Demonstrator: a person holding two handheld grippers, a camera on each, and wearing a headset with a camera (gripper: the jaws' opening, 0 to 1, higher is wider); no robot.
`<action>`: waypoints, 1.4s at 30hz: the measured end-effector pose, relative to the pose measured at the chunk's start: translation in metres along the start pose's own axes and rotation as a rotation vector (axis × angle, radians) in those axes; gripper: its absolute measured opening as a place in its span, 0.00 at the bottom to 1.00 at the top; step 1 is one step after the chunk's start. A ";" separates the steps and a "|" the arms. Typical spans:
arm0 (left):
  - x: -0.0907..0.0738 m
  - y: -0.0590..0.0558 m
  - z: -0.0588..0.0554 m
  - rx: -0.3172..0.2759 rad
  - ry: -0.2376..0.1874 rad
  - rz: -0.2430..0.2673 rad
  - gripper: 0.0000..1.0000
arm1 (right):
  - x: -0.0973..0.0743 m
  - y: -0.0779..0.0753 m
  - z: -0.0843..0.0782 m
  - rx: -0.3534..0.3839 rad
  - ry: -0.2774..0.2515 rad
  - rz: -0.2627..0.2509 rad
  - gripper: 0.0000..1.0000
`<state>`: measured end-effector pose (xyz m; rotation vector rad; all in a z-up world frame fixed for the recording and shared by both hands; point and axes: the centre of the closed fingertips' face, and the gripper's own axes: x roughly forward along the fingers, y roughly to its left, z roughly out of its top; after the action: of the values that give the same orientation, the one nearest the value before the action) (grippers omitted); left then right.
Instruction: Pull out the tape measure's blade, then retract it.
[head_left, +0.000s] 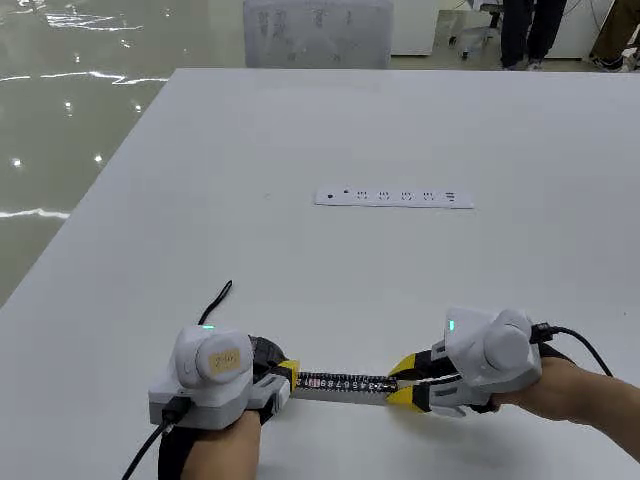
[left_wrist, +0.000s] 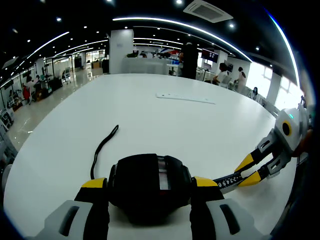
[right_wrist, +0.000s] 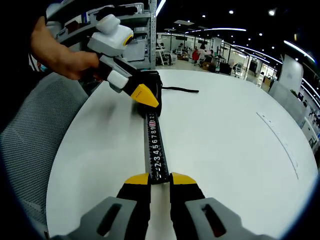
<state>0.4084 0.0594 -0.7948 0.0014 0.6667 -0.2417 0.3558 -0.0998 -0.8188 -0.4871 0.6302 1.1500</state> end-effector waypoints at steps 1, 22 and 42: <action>0.000 0.000 0.000 -0.001 0.000 -0.001 0.62 | 0.000 0.000 0.001 0.002 -0.005 0.001 0.13; 0.002 0.001 0.001 -0.013 0.005 -0.004 0.62 | 0.014 0.000 0.015 0.004 -0.028 0.004 0.12; 0.002 0.001 0.001 -0.035 0.009 -0.010 0.63 | 0.039 0.003 0.040 -0.011 -0.043 0.013 0.13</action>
<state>0.4104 0.0601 -0.7952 -0.0346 0.6803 -0.2398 0.3717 -0.0462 -0.8162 -0.4668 0.5906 1.1742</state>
